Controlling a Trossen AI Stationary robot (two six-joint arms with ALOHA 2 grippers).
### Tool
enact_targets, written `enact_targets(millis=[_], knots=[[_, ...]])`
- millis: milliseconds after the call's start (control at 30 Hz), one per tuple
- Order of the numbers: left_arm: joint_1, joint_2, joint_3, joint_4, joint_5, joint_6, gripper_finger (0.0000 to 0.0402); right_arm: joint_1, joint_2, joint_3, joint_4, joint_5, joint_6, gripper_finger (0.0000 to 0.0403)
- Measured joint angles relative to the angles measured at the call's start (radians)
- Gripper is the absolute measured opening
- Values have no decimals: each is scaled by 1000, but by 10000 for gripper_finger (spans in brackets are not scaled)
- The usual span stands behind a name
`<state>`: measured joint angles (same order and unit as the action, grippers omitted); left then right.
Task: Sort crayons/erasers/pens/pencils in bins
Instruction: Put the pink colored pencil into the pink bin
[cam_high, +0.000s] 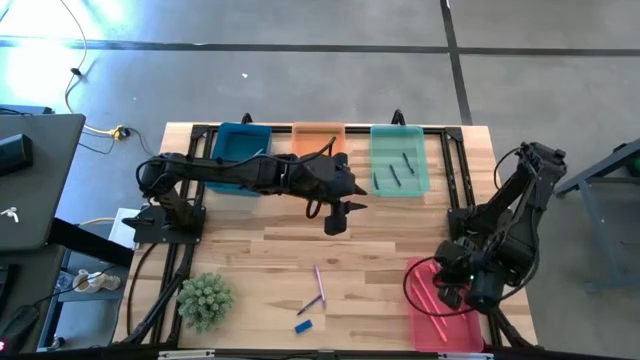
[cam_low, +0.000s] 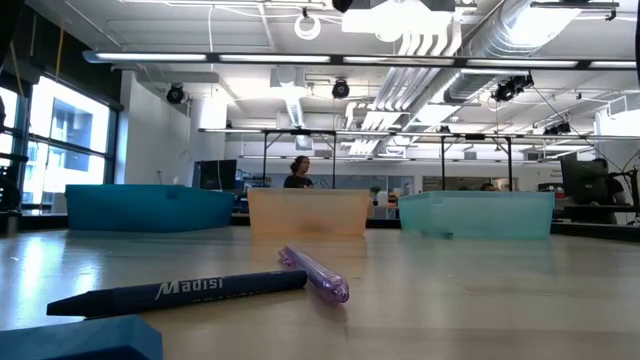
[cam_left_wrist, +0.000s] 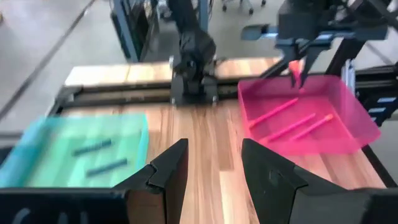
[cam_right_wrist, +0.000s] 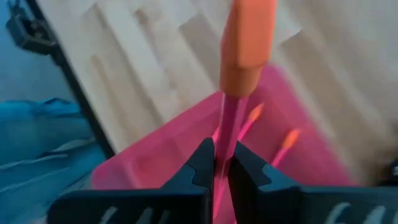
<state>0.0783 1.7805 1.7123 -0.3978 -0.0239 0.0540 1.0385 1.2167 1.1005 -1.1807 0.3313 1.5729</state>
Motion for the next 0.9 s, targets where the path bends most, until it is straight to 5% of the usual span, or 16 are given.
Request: enact_targets(millis=[467, 900], knots=[[-37, 1, 0, -248, -147, -91, 140, 18, 0, -283, 455, -141, 122, 11], [-68, 3, -51, -294, -148, -176, 140, 18, 1, -414, 569, -237, 224, 11]])
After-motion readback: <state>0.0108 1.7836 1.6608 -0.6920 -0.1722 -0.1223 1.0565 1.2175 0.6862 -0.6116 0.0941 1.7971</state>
